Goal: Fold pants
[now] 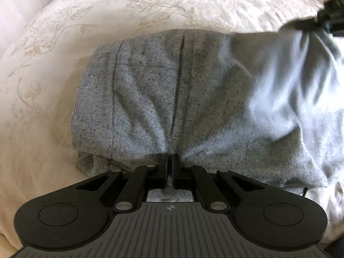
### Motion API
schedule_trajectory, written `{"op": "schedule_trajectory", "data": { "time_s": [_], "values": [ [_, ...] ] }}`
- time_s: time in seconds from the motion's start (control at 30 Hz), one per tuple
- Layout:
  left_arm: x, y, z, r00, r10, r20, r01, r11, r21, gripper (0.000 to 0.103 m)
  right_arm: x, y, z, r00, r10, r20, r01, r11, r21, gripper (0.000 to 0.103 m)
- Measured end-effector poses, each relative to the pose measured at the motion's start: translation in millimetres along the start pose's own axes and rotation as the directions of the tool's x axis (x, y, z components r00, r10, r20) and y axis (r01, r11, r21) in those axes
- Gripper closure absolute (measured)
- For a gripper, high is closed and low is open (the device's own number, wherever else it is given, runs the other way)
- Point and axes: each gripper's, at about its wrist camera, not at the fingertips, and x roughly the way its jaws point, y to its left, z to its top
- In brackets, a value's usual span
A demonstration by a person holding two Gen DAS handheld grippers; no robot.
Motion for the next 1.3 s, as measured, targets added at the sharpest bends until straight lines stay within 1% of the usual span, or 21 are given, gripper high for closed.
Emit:
{"op": "schedule_trajectory", "data": {
  "time_s": [0.07, 0.17, 0.23, 0.3, 0.4, 0.43, 0.47, 0.53, 0.57, 0.6, 0.63, 0.67, 0.73, 0.8, 0.87, 0.93, 1.0, 1.07, 1.2, 1.23, 1.3],
  "values": [
    [0.3, -1.9, 1.4, 1.0, 0.006, -0.002, -0.006, 1.0, 0.01, 0.1, 6.0, -4.6, 4.5, 0.999, -0.044, 0.009, 0.044, 0.999, 0.009, 0.098],
    [-4.8, -2.9, 4.2, 1.0, 0.009, -0.01, -0.009, 0.999, 0.032, 0.1, 33.0, 0.4, -0.1, 0.991, -0.137, -0.006, 0.136, 0.988, -0.072, 0.098],
    [-13.9, -2.1, 9.2, 1.0, 0.005, -0.019, -0.004, 0.999, 0.038, 0.1, 43.6, 0.9, 0.9, 0.987, -0.163, -0.01, 0.161, 0.984, -0.079, 0.098],
    [-31.2, -2.2, 20.2, 0.999, -0.033, 0.031, 0.032, 0.999, 0.021, 0.1, 48.4, -5.2, 4.3, 0.984, -0.179, -0.018, 0.177, 0.982, -0.069, 0.098],
    [-51.5, -4.1, 39.3, 0.987, -0.035, 0.154, 0.032, 0.999, 0.022, 0.1, 64.1, -11.4, 7.7, 0.98, -0.196, -0.039, 0.193, 0.978, -0.076, 0.098],
    [-51.7, -4.2, 45.9, 0.984, -0.035, 0.175, 0.033, 0.999, 0.018, 0.1, 70.1, -12.4, 9.6, 0.978, -0.201, -0.046, 0.197, 0.977, -0.084, 0.098],
    [-48.3, -4.1, 50.8, 0.984, -0.034, 0.172, 0.033, 0.999, 0.013, 0.1, 74.8, -11.6, 10.7, 0.977, -0.209, -0.05, 0.204, 0.974, -0.098, 0.098],
    [-34.6, -2.5, 52.5, 0.99, -0.018, 0.137, 0.019, 1.0, -0.001, 0.1, 83.1, -8.2, 12.7, 0.974, -0.221, -0.054, 0.214, 0.97, -0.116, 0.098],
    [-23.9, -1.9, 48.9, 0.996, -0.013, 0.092, 0.012, 1.0, 0.007, 0.1, 85.5, -8.0, 14.6, 0.973, -0.226, -0.052, 0.219, 0.968, -0.119, 0.098],
    [-10.3, -2.8, 43.3, 1.0, -0.004, 0.01, 0.003, 0.999, 0.036, 0.099, 89.1, -8.9, 18.5, 0.972, -0.231, -0.049, 0.224, 0.968, -0.115, 0.098],
    [4.5, -3.8, 34.4, 0.996, 0.012, -0.09, -0.005, 0.997, 0.073, 0.1, 91.7, -10.1, 22.0, 0.971, -0.235, -0.047, 0.229, 0.968, -0.106, 0.098],
    [10.8, -2.6, 23.4, 0.991, 0.013, -0.131, -0.002, 0.997, 0.083, 0.1, 91.9, -11.7, 24.3, 0.969, -0.245, -0.042, 0.24, 0.966, -0.096, 0.098],
    [1.6, 3.5, 6.9, 0.997, -0.01, -0.079, 0.016, 0.997, 0.076, 0.1, 89.2, -12.9, 29.5, 0.965, -0.261, -0.027, 0.258, 0.963, -0.079, 0.097],
    [-6.3, 10.4, 4.2, 0.997, -0.025, -0.078, 0.028, 0.999, 0.047, 0.1, 69.2, -6.5, 28.3, 0.961, -0.277, 0.018, 0.277, 0.956, -0.093, 0.095],
    [-13.7, 21.7, 5.2, 0.997, -0.044, -0.068, 0.042, 0.999, -0.029, 0.1, 50.4, 1.8, 23.6, 0.967, -0.248, 0.052, 0.253, 0.96, -0.118, 0.094],
    [-22.8, 30.9, 6.4, 0.999, -0.037, -0.029, 0.034, 0.996, -0.082, 0.1, 32.5, 12.3, 13.7, 0.978, -0.203, 0.057, 0.21, 0.963, -0.169, 0.091],
    [-28.9, 35.4, 10.2, 1.0, -0.02, 0.004, 0.02, 0.994, -0.103, 0.1, 17.1, 26.4, -3.5, 0.989, -0.142, 0.031, 0.145, 0.962, -0.231, 0.09],
    [-31.4, 34.7, 16.7, 1.0, -0.013, 0.019, 0.015, 0.994, -0.111, 0.1, 7.8, 42.2, -25.2, 0.996, -0.085, -0.023, 0.074, 0.949, -0.306, 0.09],
    [-35.9, 30.1, 25.1, 0.999, 0.003, 0.035, 0.002, 0.991, -0.137, 0.1, 1.3, 75.2, -73.8, 0.992, -0.018, -0.122, -0.04, 0.889, -0.456, 0.087],
    [-37.4, 29.9, 25.2, 0.999, 0.006, 0.038, 0.0, 0.988, -0.154, 0.1, 1.0, 83.4, -85.8, 0.99, -0.006, -0.141, -0.065, 0.868, -0.492, 0.085],
    [-41.0, 32.4, 23.0, 0.999, 0.003, 0.041, 0.005, 0.981, -0.192, 0.1, 0.4, 98.3, -106.9, 0.986, 0.006, -0.164, -0.098, 0.824, -0.558, 0.072]
  ]
}}
